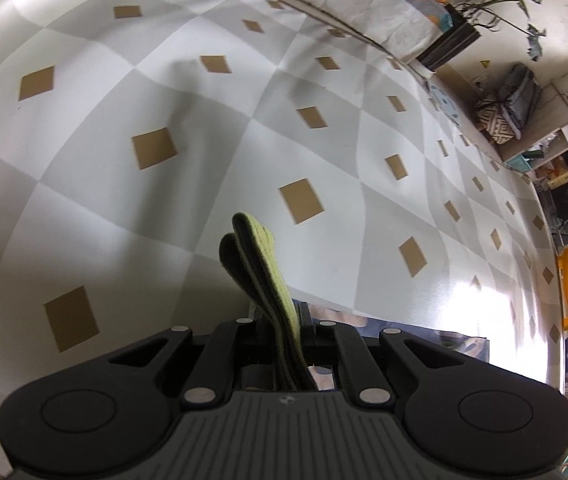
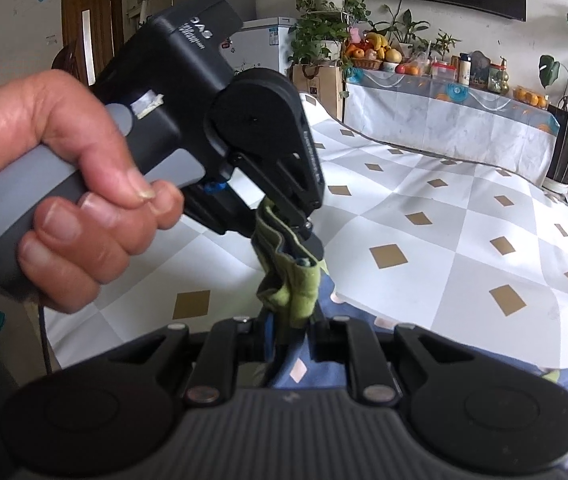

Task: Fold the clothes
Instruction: 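Carry the held green band end over the pants with the left tool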

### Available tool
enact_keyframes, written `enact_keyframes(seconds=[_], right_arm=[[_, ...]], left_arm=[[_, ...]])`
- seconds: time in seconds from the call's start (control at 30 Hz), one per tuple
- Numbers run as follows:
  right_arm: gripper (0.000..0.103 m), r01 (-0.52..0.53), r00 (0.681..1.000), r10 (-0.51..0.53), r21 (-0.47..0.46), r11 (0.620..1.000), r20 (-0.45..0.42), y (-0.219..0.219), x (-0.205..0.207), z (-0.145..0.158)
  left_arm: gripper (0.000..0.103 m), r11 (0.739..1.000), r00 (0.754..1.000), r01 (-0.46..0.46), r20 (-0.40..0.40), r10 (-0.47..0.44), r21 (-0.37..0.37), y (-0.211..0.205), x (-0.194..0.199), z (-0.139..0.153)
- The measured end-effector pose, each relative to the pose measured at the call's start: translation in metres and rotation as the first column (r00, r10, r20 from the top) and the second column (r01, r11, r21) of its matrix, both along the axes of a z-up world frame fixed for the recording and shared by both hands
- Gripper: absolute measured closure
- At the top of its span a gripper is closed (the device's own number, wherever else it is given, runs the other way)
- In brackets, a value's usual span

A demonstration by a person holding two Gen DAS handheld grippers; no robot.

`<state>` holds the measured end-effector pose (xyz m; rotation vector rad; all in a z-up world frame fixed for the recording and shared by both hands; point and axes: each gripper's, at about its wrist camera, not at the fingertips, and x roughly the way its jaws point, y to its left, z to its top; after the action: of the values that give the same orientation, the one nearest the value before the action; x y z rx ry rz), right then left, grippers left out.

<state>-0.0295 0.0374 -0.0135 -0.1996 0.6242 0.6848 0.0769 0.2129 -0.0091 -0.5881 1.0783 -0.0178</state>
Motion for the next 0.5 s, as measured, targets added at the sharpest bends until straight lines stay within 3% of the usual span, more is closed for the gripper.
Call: enact_keyframes(seconds=[0.5], right_arm=[[0.089,0.062,0.998,-0.062,0.035,0.997,0.013,-0.030,-0.007,0.017]], left_arm=[[0.097,0.998,0.999,0.025,0.040,-0.023,-0.050,-0.040,0.007,0.011]])
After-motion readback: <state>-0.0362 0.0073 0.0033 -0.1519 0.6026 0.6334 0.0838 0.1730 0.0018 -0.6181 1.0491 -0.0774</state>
